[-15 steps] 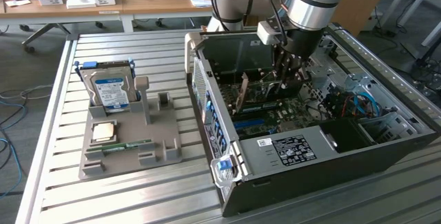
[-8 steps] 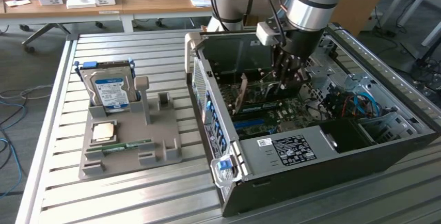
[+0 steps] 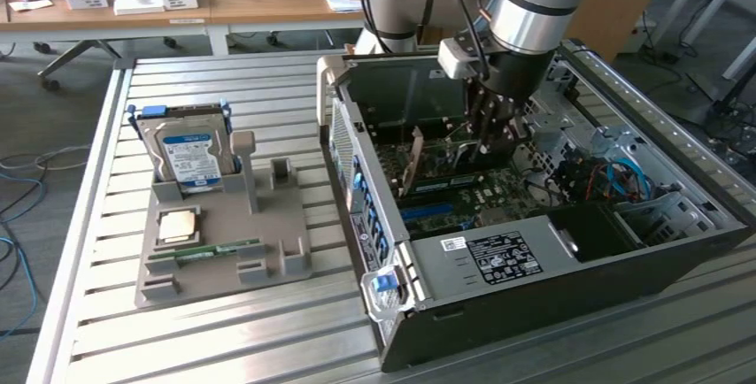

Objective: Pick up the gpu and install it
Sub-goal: 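Insert the gpu into the slot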

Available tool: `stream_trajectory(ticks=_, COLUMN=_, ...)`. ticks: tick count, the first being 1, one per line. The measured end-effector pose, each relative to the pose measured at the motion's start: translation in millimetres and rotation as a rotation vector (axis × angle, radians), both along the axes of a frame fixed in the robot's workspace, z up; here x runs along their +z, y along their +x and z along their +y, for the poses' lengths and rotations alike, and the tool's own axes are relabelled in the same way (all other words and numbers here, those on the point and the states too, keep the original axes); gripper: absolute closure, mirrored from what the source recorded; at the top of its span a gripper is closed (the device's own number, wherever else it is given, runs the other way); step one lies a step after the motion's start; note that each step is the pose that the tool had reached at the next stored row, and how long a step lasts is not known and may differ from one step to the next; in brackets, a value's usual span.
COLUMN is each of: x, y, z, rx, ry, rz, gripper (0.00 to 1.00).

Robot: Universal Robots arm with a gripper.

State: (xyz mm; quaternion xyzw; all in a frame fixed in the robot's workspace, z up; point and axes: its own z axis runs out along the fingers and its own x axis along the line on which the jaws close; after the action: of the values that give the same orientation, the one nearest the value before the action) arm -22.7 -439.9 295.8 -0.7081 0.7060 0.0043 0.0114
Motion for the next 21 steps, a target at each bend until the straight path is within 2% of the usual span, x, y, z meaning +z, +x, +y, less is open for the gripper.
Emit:
stream_trajectory(ticks=10, x=-3.3, y=0.0, z=0.0, rx=0.0, ry=-0.0005, rz=0.0002, gripper=0.73)
stream_trajectory(ticks=12, x=-9.5, y=-0.7, z=0.4, rx=0.0, ry=-0.0004, rz=0.0001, gripper=0.73)
stream_trajectory(ticks=21, x=-12.1, y=-1.2, z=0.5, rx=0.0, ry=-0.0002, rz=-0.0002, gripper=0.73)
